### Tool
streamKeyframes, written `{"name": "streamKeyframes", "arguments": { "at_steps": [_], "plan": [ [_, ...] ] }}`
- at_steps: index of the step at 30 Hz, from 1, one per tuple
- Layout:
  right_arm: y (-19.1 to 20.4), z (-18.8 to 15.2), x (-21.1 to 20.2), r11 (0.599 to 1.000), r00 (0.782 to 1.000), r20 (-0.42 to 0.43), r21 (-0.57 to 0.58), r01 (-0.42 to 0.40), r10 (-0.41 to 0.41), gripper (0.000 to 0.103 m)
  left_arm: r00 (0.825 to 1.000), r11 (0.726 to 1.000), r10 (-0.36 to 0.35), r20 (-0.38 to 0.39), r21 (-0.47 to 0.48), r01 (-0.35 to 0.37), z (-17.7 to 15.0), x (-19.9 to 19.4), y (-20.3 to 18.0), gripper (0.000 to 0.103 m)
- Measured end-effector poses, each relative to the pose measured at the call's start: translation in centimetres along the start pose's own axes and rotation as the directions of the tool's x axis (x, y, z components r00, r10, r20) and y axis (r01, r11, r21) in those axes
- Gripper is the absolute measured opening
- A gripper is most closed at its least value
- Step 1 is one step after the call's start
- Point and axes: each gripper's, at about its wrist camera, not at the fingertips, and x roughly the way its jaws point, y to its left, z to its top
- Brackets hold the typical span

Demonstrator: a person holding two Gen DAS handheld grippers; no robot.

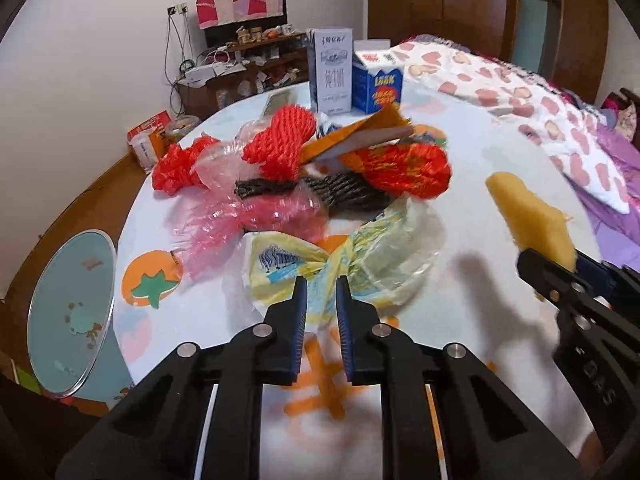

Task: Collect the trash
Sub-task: 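Grasp the clear plastic bag with the left tool while the right tool holds the sponge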

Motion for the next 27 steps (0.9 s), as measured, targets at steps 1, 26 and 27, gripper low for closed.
{"name": "streamKeyframes", "arguments": {
  "at_steps": [1,26,27],
  "plan": [
    [0.0,0.0,-0.3,1.0,1.0,0.009,0.001,-0.001,0.001,0.028,1.0,1.0,-0.001,0.01,0.003,0.001,-0.1,-0.6,0.0,0.015],
    [0.7,-0.4,-1.1,1.0,1.0,0.022,-0.006,0.012,-0.012,0.028,0.994,0.988,-0.092,0.054,-0.117,0.097,-2.4,-2.8,5.1,0.056],
    [0.5,-0.4,-1.0,1.0,1.0,0.02,-0.001,0.014,-0.014,0.028,0.994,0.987,-0.095,0.047,-0.122,0.1,-2.2,-2.4,5.1,0.056]
  ]
}}
